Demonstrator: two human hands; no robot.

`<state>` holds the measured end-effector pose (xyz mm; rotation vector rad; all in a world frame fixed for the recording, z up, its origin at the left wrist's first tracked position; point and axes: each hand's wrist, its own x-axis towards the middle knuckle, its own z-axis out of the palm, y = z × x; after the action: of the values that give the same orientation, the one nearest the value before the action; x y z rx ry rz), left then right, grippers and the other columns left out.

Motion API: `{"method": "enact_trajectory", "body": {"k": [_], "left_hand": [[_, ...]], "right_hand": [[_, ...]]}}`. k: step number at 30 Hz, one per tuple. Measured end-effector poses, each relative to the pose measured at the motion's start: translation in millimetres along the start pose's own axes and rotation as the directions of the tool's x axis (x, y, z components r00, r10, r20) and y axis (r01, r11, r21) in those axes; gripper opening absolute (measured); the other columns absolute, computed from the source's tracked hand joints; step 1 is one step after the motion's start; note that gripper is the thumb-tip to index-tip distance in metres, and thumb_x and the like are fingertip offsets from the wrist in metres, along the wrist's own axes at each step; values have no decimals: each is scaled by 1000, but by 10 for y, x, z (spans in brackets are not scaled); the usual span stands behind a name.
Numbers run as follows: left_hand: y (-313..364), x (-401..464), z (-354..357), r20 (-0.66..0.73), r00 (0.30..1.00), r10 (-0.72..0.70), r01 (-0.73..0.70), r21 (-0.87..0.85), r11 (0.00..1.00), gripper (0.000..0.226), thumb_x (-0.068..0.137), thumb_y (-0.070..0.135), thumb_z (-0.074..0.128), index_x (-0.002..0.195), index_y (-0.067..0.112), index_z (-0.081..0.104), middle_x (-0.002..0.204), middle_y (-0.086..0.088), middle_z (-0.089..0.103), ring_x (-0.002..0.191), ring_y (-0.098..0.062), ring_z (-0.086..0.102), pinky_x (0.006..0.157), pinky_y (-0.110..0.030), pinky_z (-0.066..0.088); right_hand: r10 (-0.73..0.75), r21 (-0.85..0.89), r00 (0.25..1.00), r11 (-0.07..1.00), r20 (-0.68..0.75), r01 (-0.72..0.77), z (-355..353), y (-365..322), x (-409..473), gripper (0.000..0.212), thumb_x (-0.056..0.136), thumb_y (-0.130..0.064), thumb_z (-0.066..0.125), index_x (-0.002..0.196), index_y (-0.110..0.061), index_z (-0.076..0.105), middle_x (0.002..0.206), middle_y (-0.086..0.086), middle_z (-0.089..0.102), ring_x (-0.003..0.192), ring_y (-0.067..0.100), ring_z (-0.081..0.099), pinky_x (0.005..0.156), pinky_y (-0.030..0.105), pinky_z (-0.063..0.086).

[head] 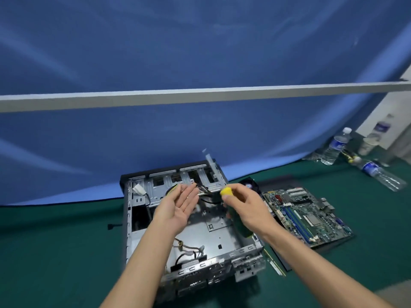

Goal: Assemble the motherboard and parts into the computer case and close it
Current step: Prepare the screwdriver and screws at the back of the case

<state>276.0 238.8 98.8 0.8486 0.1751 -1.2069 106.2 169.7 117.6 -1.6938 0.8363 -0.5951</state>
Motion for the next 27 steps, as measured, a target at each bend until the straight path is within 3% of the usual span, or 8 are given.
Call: {"method": "enact_trajectory", "body": {"k": [3,6,11,14,20,22,24,27], "left_hand": [[67,-170,-130,8,1000,16,-15,-79,997,18,97,17,50,92,3,60,87,-15,72,79,-26,68,67,-38,54],[98,-357,-236,22,999,39,-35,-175,984,20,97,16,50,87,3,62,84,-16,73,84,-26,68,71,-39,52],[42,-664,-420,4,993,115,-111,-203,973,19,96,15,51,88,2,61,82,-16,73,76,-24,71,77,-39,53],[-63,-836,-471,0,986,165,-163,-175,971,17,96,15,52,92,1,61,82,-15,73,77,-23,71,77,-38,54],[-400,-1159,-514,-44,981,187,-190,-60,980,18,96,13,51,87,-1,60,76,-16,72,69,-22,72,79,-41,50],[-525,-1289,-588,-65,979,196,-198,-34,980,19,96,13,51,87,0,59,74,-16,72,65,-22,72,79,-41,49],[-615,-1391,-698,-102,973,209,-212,-19,977,19,97,12,50,86,-1,59,72,-17,71,62,-23,71,73,-37,54],[-724,-1475,-898,-174,959,223,-227,-5,974,21,97,12,49,85,-3,57,68,-18,70,58,-24,71,58,-35,59]], "right_hand": [[-81,-198,994,976,73,94,178,-35,-201,16,89,-20,65,100,-31,66,74,-15,60,62,0,51,60,15,41],[-88,-423,987,896,132,136,287,-19,-367,30,88,-29,66,117,-37,64,87,-21,57,79,-3,53,73,19,41],[-118,-566,972,796,205,216,334,-93,-572,36,88,-41,61,124,-39,60,92,-19,53,88,2,54,75,24,42],[-110,-547,969,809,221,217,331,-114,-755,36,88,-41,62,124,-39,60,88,-19,54,80,0,52,68,23,39],[-5,-480,964,867,267,137,195,-41,-1142,30,87,-35,65,116,-42,63,101,-13,66,91,10,61,85,36,50],[40,-405,946,909,321,99,187,-28,-1282,25,88,-30,66,113,-34,67,92,-10,69,75,7,61,74,28,51],[110,-300,920,954,376,8,231,-21,-1411,8,90,-24,65,92,-31,68,69,-8,62,52,6,50,55,20,43],[227,-261,887,957,402,-127,394,43,-1584,24,91,-25,63,68,-18,62,59,-5,57,41,7,47,44,14,36]]}}
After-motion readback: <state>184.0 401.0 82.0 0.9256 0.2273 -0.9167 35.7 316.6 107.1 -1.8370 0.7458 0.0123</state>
